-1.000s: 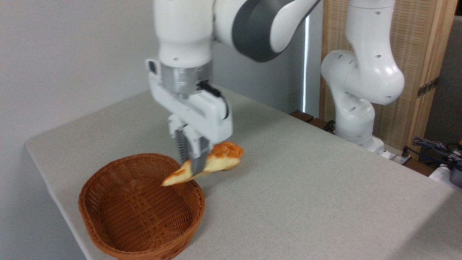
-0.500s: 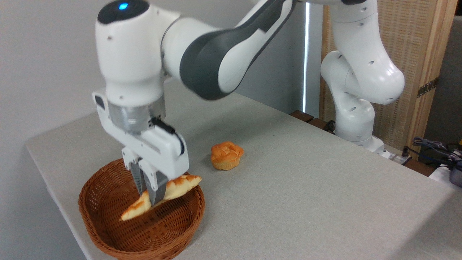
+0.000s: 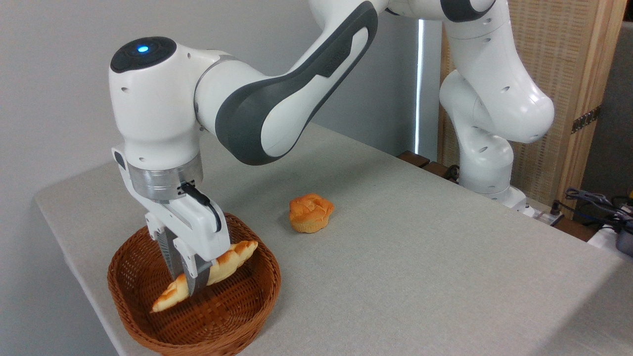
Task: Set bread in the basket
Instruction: 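Lower the loaf into the basket and open the gripper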
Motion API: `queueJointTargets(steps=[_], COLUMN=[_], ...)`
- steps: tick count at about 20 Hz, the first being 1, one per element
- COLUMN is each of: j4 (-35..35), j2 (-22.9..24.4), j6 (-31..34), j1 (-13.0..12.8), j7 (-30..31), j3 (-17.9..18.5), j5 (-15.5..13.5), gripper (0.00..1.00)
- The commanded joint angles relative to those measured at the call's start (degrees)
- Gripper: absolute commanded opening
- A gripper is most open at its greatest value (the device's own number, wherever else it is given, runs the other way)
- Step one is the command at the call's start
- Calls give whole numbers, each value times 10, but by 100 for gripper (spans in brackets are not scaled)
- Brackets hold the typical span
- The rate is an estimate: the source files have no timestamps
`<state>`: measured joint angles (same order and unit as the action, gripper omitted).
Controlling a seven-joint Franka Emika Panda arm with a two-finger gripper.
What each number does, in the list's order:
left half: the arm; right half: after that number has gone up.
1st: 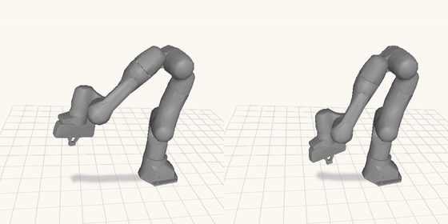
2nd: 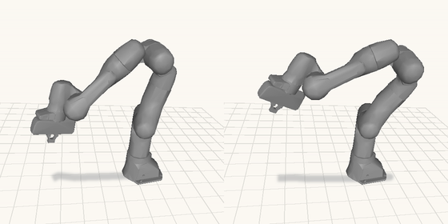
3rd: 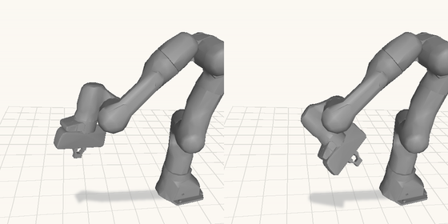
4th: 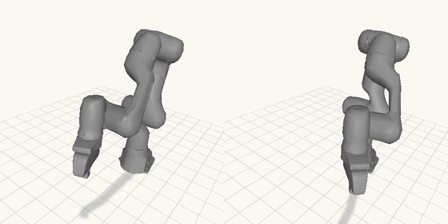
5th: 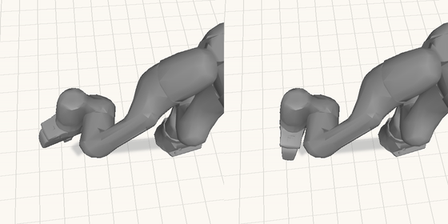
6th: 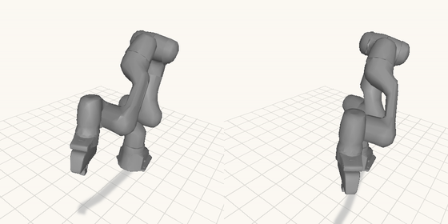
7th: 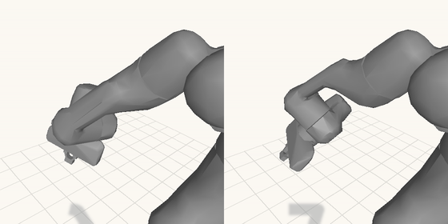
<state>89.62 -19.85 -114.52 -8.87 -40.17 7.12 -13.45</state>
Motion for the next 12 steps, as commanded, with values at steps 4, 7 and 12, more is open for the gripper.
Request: queueJointTargets(steps=[4,7,12], j4=[-23,-23,-50], j2=[2,2,15], j6=[1,5,60], j1=[1,1,8], j7=[5,4,3], j3=[4,9,10], j5=[-3,-2,19], gripper=[100,100,100])
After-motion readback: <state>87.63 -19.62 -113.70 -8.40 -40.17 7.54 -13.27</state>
